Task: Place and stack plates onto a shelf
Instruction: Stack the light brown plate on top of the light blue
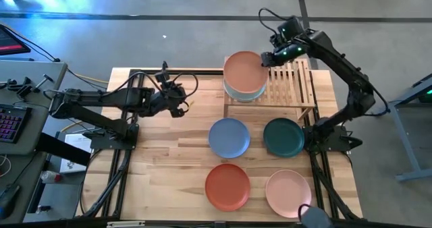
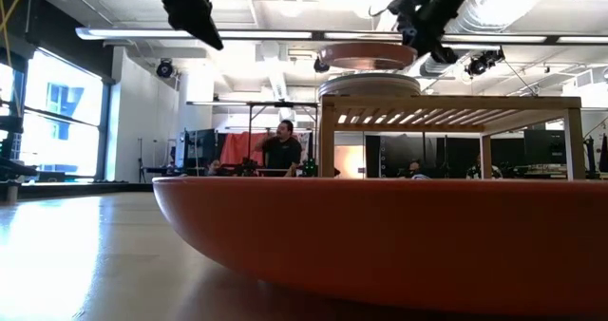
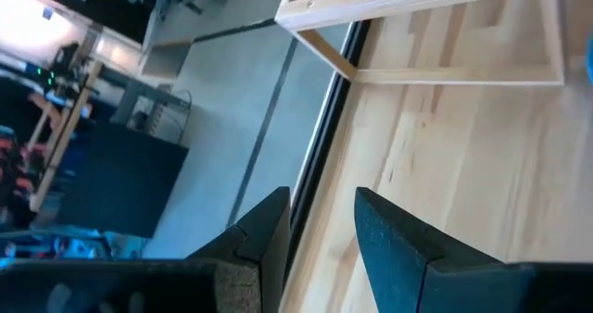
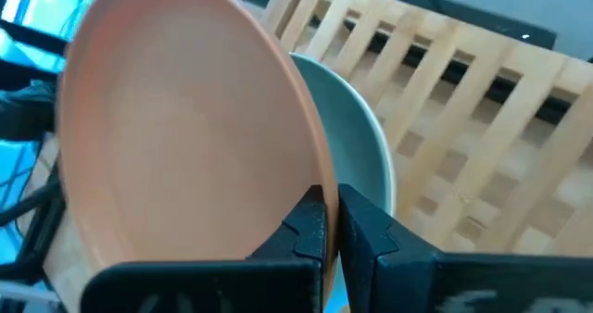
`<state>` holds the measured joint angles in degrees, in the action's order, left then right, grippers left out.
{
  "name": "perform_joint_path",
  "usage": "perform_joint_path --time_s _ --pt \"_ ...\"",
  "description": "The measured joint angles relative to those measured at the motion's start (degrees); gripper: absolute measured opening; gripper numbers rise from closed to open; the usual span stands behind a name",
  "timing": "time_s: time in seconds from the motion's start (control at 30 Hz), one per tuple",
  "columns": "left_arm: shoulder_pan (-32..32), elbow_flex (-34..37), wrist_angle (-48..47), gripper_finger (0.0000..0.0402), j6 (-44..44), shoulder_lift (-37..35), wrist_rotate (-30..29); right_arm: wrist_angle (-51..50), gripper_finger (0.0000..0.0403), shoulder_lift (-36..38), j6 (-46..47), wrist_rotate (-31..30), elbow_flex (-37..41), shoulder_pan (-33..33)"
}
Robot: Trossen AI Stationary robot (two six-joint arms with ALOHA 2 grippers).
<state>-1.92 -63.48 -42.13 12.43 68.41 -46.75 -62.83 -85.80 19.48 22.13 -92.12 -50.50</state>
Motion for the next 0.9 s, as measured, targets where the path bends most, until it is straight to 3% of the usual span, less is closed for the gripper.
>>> perform_joint_path --time_s 0.33,0.9 --pt "-4.29 0.0 0.02 0.0113 -0.42 0.01 0.12 -0.59 0.0 -4.98 -5.09 4.07 0.0 -0.89" --pt "-8.29 0.0 4.23 0.0113 -0.37 0.03 3.95 -2.52 0.0 -7.16 -6.95 0.98 0.0 -0.87"
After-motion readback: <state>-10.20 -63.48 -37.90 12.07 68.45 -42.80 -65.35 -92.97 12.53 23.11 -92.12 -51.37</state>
